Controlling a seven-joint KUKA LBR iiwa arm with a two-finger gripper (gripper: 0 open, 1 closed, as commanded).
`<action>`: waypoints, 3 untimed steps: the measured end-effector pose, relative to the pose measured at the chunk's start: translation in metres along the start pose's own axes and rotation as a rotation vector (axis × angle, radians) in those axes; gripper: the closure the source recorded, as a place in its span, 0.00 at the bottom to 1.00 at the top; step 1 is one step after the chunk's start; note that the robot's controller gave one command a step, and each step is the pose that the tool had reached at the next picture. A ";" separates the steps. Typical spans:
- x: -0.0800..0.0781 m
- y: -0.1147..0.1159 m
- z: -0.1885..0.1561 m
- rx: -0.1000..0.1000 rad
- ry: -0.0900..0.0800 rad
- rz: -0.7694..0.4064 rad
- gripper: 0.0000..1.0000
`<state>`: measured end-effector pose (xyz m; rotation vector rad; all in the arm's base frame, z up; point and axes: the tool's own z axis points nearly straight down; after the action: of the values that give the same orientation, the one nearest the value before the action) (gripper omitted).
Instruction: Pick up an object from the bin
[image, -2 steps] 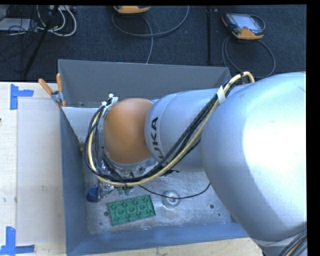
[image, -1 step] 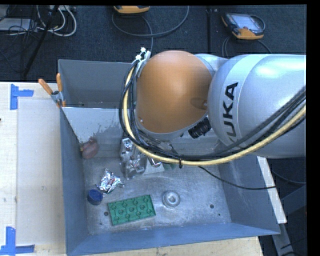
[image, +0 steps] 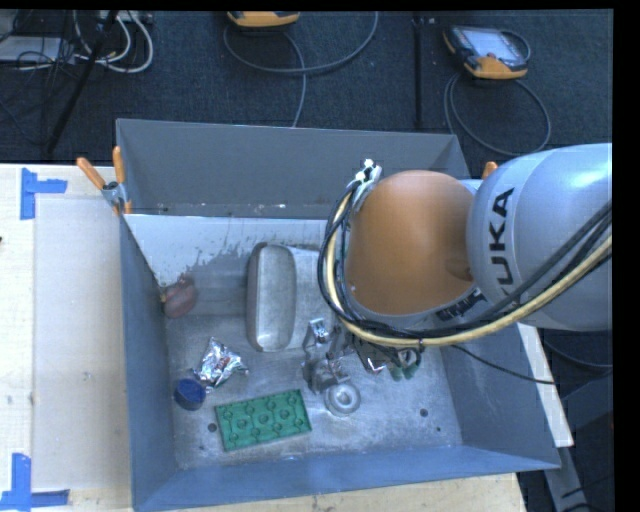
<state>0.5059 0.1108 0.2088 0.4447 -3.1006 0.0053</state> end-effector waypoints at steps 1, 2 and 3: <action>-0.002 0.004 -0.003 -0.003 -0.008 -0.004 0.00; 0.013 0.051 0.109 -0.004 0.001 -0.015 0.00; 0.015 0.037 0.133 -0.004 -0.024 0.018 0.00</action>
Offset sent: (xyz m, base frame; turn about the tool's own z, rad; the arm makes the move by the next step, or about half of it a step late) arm 0.0000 0.0000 0.0000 0.0000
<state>0.4797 0.1416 0.0762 0.4201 -3.1278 -0.0064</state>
